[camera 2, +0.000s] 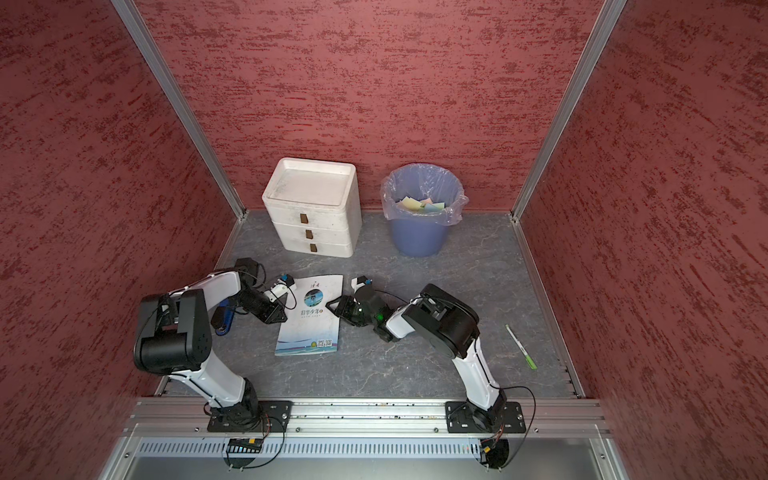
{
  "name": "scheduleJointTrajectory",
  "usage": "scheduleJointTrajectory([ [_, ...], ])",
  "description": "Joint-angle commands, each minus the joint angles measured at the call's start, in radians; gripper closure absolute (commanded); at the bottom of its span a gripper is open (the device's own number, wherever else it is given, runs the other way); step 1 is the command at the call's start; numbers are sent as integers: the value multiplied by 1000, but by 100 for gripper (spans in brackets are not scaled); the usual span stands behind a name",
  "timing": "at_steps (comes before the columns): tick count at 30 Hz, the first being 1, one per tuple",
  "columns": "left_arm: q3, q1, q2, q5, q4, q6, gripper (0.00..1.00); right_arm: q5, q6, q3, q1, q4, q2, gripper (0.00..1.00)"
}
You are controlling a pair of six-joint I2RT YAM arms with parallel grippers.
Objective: Peel off the used sticky note
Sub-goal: Pick up the book from the center of the board, then place the book at the center of the board.
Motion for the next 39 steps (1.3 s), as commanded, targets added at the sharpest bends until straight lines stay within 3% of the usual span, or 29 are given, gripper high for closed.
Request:
scheduleJointTrajectory([
  [1, -11, -18, 18, 5, 8, 1, 77, -73, 60, -4, 17, 196, -4, 56],
  [6, -14, -18, 15, 7, 8, 1, 78, -71, 38, -30, 21, 175, -42, 65],
  [8, -12, -17, 13, 13, 1, 1, 78, -39, -27, -42, 21, 47, -91, 76],
  [10, -4, -10, 0, 45, -18, 4, 78, 3, -97, -52, 21, -92, -153, 98],
  [14, 27, 17, -71, 119, -88, 17, 74, 126, -241, -55, 21, -457, -307, 100],
  [20, 77, 58, -186, 207, -205, 41, 30, 424, -444, -23, 20, -1153, -675, 100],
  [26, 72, 60, -252, 265, -237, 49, 14, 694, -527, 168, 21, -1804, -932, 100],
  [31, 57, 55, -254, 275, -227, 52, 13, 815, -522, 337, 45, -2089, -807, 100],
  [36, 59, 84, -226, 274, -223, 68, 15, 912, -492, 426, 131, -2083, -548, 100],
  [39, 57, 100, -231, 278, -227, 79, 15, 900, -481, 501, 180, -2000, -391, 100],
])
